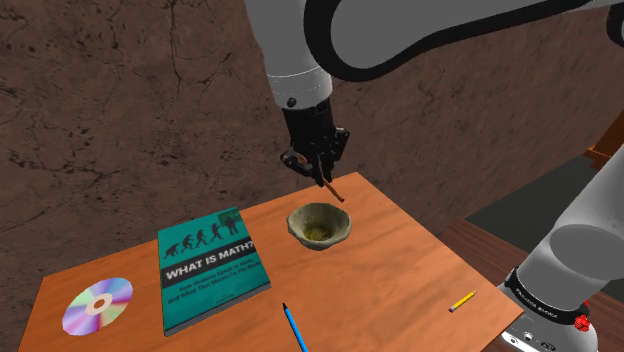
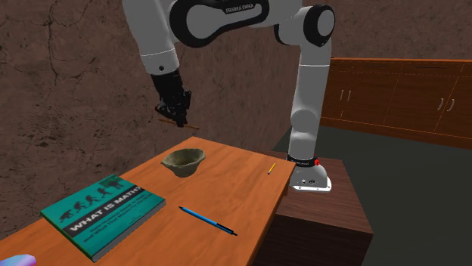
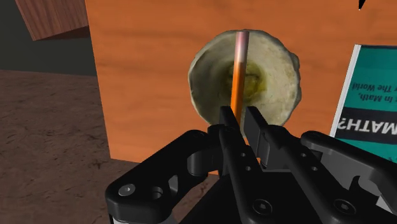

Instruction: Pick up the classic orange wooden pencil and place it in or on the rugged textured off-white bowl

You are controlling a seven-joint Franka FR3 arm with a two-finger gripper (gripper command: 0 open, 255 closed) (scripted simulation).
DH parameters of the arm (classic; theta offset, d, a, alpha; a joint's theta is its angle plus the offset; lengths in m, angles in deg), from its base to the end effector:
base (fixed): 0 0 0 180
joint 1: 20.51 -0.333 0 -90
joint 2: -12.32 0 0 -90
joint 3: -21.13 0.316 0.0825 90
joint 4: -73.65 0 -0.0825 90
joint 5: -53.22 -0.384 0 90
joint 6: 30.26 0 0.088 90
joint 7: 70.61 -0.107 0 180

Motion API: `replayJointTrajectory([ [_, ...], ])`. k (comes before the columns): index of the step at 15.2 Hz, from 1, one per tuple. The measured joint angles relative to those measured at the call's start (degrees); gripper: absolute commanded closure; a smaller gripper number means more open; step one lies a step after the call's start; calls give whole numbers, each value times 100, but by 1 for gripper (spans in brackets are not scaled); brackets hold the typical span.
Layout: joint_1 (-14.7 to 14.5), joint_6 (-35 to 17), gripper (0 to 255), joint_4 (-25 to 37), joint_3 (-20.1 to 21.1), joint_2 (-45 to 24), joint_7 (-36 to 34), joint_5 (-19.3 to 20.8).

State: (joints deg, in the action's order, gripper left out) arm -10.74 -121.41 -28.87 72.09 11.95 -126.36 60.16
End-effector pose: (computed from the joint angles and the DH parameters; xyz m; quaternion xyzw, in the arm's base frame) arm 0.4164 0.3462 0.5225 0.9862 -0.1183 -0.0238 0.1137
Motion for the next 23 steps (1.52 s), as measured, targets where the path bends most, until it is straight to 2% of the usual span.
replayJointTrajectory([
  [14, -43, -1006, 255, -829, 17, -320, -282, 250],
  [21, -51, -1113, 255, -914, 18, -357, -317, 282],
  [22, -51, -1113, 0, -915, 18, -357, -317, 282],
  [23, -51, -1114, 0, -915, 18, -357, -317, 282],
])
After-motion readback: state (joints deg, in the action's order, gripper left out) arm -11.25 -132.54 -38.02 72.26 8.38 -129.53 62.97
